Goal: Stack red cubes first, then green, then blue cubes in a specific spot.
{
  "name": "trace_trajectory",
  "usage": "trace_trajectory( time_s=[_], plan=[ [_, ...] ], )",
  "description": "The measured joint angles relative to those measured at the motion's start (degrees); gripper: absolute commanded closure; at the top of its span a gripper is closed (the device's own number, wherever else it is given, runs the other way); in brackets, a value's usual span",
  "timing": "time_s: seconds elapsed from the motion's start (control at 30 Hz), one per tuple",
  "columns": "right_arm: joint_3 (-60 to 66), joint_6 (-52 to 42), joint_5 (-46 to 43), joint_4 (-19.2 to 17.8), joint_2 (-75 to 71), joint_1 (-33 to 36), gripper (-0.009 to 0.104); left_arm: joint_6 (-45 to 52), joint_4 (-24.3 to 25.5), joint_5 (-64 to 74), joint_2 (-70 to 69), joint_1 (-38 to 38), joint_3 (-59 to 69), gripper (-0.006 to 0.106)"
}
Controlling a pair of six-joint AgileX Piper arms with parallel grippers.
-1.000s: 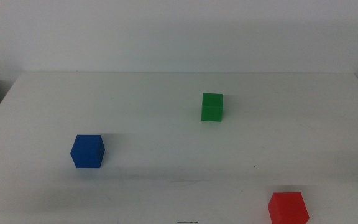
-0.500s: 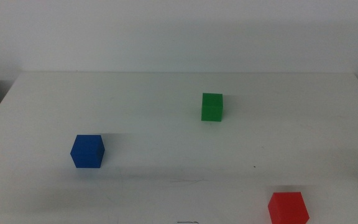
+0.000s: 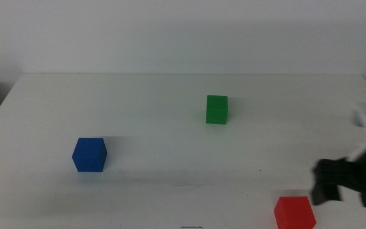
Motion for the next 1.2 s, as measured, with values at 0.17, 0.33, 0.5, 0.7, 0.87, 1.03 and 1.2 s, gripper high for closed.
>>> trace_trajectory(
  time_s=[0.17, 0.33, 0.5, 0.7, 0.87, 1.03, 1.2],
  plan=[
    [-3.58, 4.15, -2.28, -1.97, 7.92, 5.34, 0.013, 0.0, 0.0, 0.0, 0.0, 0.0, 0.0, 0.01],
    [-4.66, 4.83, -4.73, -1.52, 15.38, 6.12, 0.013, 0.0, 0.0, 0.0, 0.0, 0.0, 0.0, 0.01],
    [-4.9, 4.87, -5.65, -0.72, 19.67, 6.16, 0.013, 0.0, 0.0, 0.0, 0.0, 0.0, 0.0, 0.01],
    [-4.9, 4.89, -7.16, -0.67, 22.65, 6.16, 0.016, 0.0, 0.0, 0.0, 0.0, 0.0, 0.0, 0.01],
    [-4.96, 4.89, -7.18, -0.73, 24.24, 6.16, 0.023, 0.0, 0.0, 0.0, 0.0, 0.0, 0.0, 0.01],
    [-4.96, 4.71, -7.23, -0.73, 26.0, 6.16, 0.032, 0.0, 0.0, 0.0, 0.0, 0.0, 0.0, 0.01],
    [-4.96, 4.71, -7.25, -0.99, 26.48, 6.16, 0.061, 0.0, 0.0, 0.0, 0.0, 0.0, 0.0, 0.01]
  ],
)
